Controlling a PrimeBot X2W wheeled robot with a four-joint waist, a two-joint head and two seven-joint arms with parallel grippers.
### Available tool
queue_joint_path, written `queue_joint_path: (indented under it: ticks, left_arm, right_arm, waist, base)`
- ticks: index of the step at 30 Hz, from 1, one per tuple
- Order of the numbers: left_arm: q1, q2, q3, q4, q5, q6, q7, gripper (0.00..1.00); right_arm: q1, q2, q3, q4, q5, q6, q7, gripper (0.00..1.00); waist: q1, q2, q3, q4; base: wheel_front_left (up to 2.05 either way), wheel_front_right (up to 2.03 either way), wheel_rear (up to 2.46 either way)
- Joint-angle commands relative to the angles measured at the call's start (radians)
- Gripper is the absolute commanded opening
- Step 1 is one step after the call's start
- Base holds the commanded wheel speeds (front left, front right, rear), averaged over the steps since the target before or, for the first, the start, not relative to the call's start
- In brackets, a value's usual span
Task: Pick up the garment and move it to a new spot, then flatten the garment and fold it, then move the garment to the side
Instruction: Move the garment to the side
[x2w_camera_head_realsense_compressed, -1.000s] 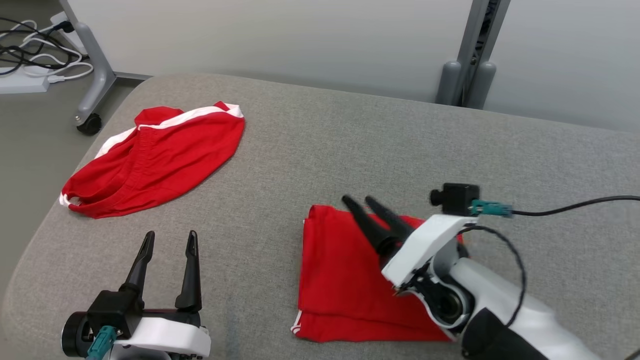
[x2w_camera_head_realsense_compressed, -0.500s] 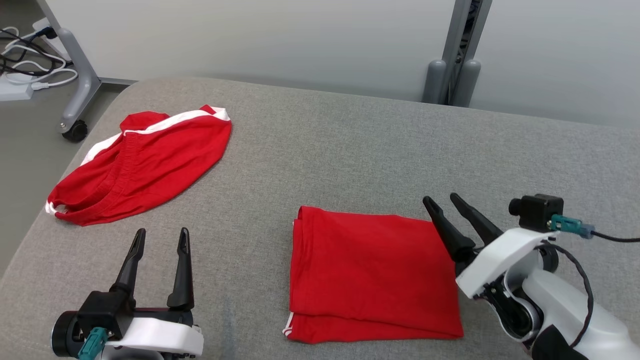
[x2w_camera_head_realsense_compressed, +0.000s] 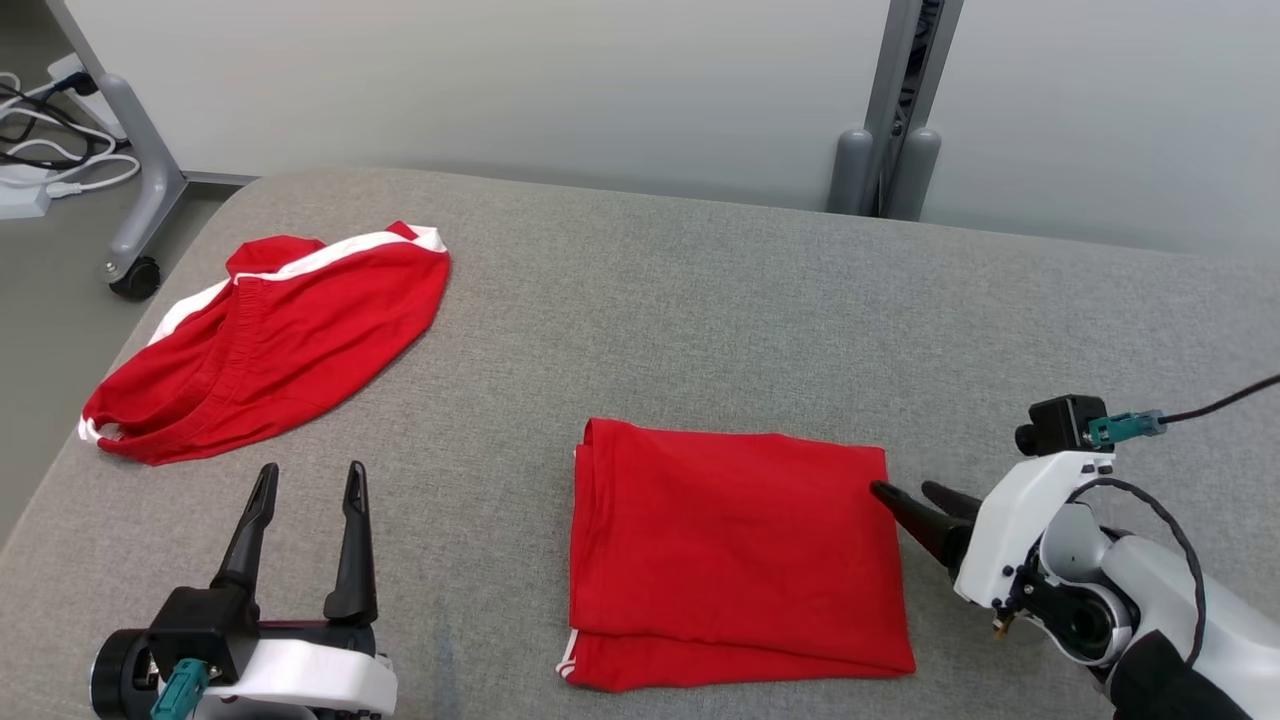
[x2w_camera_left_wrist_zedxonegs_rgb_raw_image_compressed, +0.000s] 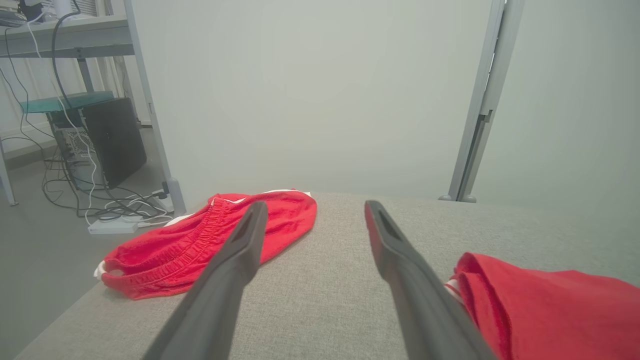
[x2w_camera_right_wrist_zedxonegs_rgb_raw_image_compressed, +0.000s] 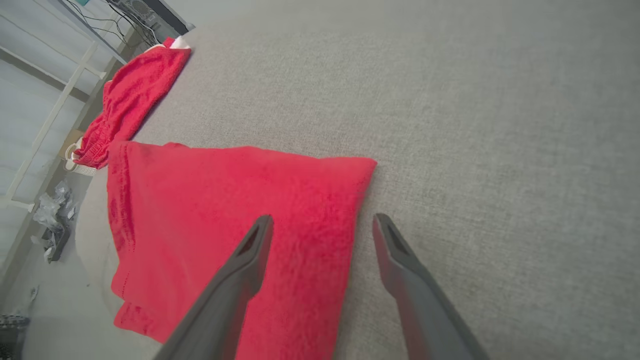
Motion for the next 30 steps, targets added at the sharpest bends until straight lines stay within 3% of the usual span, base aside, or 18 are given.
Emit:
queue_joint_path:
  ticks: [1, 7, 22, 25, 30]
  left_arm:
    - [-0.003, 0.003, 0.001, -0.001, 0.003, 0.001, -0.004, 1.0]
    - [-0.004, 0.003, -0.013, 0.002, -0.01, 0.004, -0.004, 1.0]
    - [-0.016, 0.004, -0.026, 0.0, -0.026, 0.009, -0.004, 1.0]
    - [-0.022, 0.003, -0.031, 0.001, -0.03, 0.007, -0.004, 1.0]
    - [-0.025, 0.003, -0.03, -0.006, -0.038, 0.016, -0.004, 1.0]
  right_arm:
    - [-0.013, -0.003, -0.001, 0.007, 0.014, 0.0, 0.026, 1.0]
    - [-0.032, 0.016, -0.011, 0.074, 0.108, 0.0, 0.184, 1.0]
    - [-0.055, 0.068, 0.001, 0.184, 0.212, -0.001, 0.402, 1.0]
    - [-0.075, 0.074, 0.001, 0.199, 0.215, -0.001, 0.41, 0.0]
    - [-0.147, 0.045, -0.021, 0.183, 0.205, 0.0, 0.367, 0.0]
  waist:
    - [-0.0001, 0.0, -0.001, 0.002]
    - [-0.0001, 0.0, 0.0, 0.016]
    - [-0.0001, 0.0, 0.019, 0.041]
    - [-0.0001, 0.0, 0.024, 0.043]
    - [-0.0001, 0.0, 0.049, 0.034]
  base:
    - [0.0, 0.0, 0.0]
    - [0.0, 0.0, 0.0]
    - [0.0, 0.0, 0.0]
    - [0.0, 0.0, 0.0]
    - [0.0, 0.0, 0.0]
